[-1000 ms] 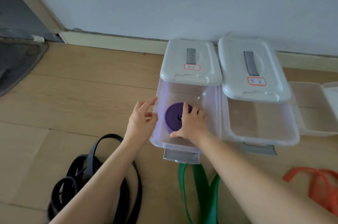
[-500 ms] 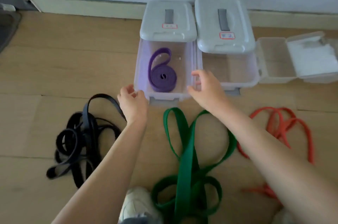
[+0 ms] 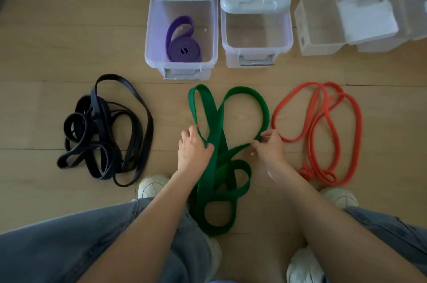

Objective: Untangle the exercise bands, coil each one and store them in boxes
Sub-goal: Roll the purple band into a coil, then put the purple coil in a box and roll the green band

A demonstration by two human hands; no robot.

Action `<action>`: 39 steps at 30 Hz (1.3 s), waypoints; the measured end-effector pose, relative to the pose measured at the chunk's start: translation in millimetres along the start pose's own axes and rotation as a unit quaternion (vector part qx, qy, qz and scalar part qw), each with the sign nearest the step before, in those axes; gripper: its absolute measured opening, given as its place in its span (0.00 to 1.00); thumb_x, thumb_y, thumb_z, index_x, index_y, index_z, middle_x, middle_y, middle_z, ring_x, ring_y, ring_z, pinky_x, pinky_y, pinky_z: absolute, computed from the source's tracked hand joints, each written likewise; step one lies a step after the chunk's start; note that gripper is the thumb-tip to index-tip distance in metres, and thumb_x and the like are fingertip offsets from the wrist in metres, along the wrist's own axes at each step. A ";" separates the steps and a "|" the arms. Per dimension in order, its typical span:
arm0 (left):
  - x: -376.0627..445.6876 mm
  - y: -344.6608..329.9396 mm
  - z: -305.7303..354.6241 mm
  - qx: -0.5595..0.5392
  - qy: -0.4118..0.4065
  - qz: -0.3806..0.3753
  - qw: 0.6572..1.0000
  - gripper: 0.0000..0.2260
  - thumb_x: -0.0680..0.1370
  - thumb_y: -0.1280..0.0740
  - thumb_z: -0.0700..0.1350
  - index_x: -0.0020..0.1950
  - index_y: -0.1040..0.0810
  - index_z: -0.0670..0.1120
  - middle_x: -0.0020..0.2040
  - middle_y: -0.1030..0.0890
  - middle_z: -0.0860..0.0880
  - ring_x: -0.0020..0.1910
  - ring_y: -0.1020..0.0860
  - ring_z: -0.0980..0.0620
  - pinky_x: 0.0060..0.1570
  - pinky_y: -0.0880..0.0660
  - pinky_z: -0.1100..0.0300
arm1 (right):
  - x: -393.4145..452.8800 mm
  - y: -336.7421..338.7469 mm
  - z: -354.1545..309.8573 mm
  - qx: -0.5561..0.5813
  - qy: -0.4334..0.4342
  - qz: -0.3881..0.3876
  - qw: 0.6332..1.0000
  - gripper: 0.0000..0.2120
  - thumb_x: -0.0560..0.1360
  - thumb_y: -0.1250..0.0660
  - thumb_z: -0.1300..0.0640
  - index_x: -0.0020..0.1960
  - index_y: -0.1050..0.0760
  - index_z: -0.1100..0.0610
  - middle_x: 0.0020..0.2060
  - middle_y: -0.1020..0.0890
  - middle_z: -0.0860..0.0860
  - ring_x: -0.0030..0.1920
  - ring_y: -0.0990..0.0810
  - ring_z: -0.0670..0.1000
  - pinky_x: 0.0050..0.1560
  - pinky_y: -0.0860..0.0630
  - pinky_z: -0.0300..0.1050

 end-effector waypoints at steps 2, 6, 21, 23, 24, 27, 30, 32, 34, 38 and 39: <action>-1.5 -1.3 5.5 -0.013 -0.016 -0.005 1.000 0.25 0.76 0.35 0.44 0.70 0.39 0.42 0.64 0.33 0.42 0.61 0.31 0.42 0.51 0.35 0.58 | 4.3 -3.5 0.4 0.060 -0.019 0.029 0.998 0.13 0.73 0.31 0.60 0.51 0.36 0.56 0.53 0.23 0.60 0.36 0.23 0.53 0.39 0.23 0.48; -5.9 -8.4 4.2 -0.020 -0.016 -0.091 0.996 0.24 0.76 0.34 0.44 0.70 0.38 0.42 0.66 0.29 0.44 0.62 0.29 0.46 0.56 0.32 0.57 | 20.6 -1.6 -13.5 0.097 -0.041 0.080 0.991 0.28 0.73 0.31 0.57 0.66 0.41 0.64 0.61 0.26 0.63 0.51 0.19 0.57 0.55 0.23 0.51; -99.4 131.1 150.7 -0.042 -0.318 -0.060 0.945 0.38 0.64 0.23 0.52 0.69 0.37 0.57 0.67 0.29 0.54 0.68 0.32 0.54 0.65 0.35 0.59 | -185.1 114.8 -166.6 0.017 0.435 -0.068 0.898 0.12 0.72 0.37 0.66 0.47 0.32 0.49 0.43 0.23 0.51 0.20 0.26 0.46 0.20 0.32 0.37; -127.5 152.3 167.6 -0.074 -0.356 -0.079 0.928 0.19 0.66 0.24 0.51 0.52 0.26 0.59 0.51 0.20 0.59 0.55 0.22 0.56 0.56 0.28 0.61 | -224.2 136.3 -187.5 0.065 0.458 -0.085 0.883 0.13 0.72 0.39 0.69 0.46 0.30 0.51 0.43 0.23 0.52 0.21 0.25 0.47 0.20 0.32 0.38; -141.3 161.6 175.0 -0.065 -0.385 -0.075 0.917 0.15 0.67 0.25 0.51 0.49 0.26 0.59 0.47 0.19 0.58 0.50 0.21 0.57 0.54 0.26 0.60 | -242.0 146.0 -196.3 0.092 0.469 -0.098 0.873 0.13 0.72 0.40 0.70 0.46 0.29 0.52 0.42 0.23 0.53 0.22 0.25 0.47 0.21 0.31 0.38; -174.4 185.5 189.8 -0.080 -0.433 -0.058 0.896 0.10 0.72 0.29 0.50 0.50 0.27 0.57 0.47 0.19 0.55 0.48 0.21 0.58 0.52 0.26 0.61 | -286.1 171.1 -213.3 0.209 0.485 -0.176 0.831 0.12 0.73 0.44 0.72 0.46 0.27 0.58 0.35 0.23 0.53 0.25 0.24 0.50 0.24 0.29 0.39; -194.6 194.4 195.7 -0.147 -0.425 -0.079 0.890 0.08 0.71 0.31 0.49 0.49 0.25 0.52 0.48 0.18 0.49 0.46 0.20 0.53 0.50 0.24 0.60 | -310.4 193.5 -221.0 0.279 0.482 -0.246 0.793 0.13 0.75 0.46 0.73 0.49 0.27 0.60 0.37 0.23 0.55 0.28 0.22 0.51 0.29 0.26 0.39; -199.6 196.5 196.5 -0.173 -0.413 -0.079 0.891 0.11 0.69 0.31 0.50 0.47 0.25 0.47 0.44 0.18 0.45 0.42 0.20 0.52 0.45 0.25 0.60 | -309.0 205.0 -219.3 0.245 0.461 -0.231 0.821 0.13 0.75 0.45 0.73 0.50 0.27 0.60 0.41 0.23 0.57 0.29 0.21 0.51 0.30 0.24 0.39; -199.4 196.9 196.8 -0.179 -0.413 -0.106 0.887 0.08 0.71 0.29 0.46 0.45 0.26 0.46 0.34 0.19 0.49 0.35 0.20 0.53 0.38 0.24 0.62 | -296.8 213.9 -211.6 0.137 0.416 -0.198 0.877 0.13 0.75 0.43 0.73 0.52 0.29 0.58 0.48 0.24 0.60 0.31 0.20 0.51 0.33 0.21 0.39; -184.7 186.3 195.8 0.025 -0.417 -0.128 0.899 0.12 0.70 0.27 0.44 0.49 0.26 0.45 0.37 0.24 0.55 0.34 0.25 0.58 0.37 0.29 0.66 | -269.3 212.1 -194.5 -0.344 0.375 -0.113 0.854 0.34 0.69 0.26 0.54 0.69 0.38 0.53 0.65 0.32 0.49 0.56 0.27 0.47 0.54 0.28 0.36; -182.0 180.5 197.3 0.049 -0.420 -0.138 0.896 0.10 0.70 0.27 0.42 0.46 0.26 0.45 0.36 0.25 0.54 0.32 0.27 0.58 0.35 0.30 0.65 | -265.9 201.9 -190.9 -0.398 0.379 -0.115 0.828 0.41 0.66 0.24 0.49 0.72 0.42 0.52 0.66 0.34 0.47 0.62 0.31 0.46 0.59 0.32 0.38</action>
Point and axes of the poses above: each hand's wrist, its own x-axis towards the middle knuckle, its own y-axis out of the back of the hand, z = x × y, the point moved 3 cm from there along x, towards the middle knuckle
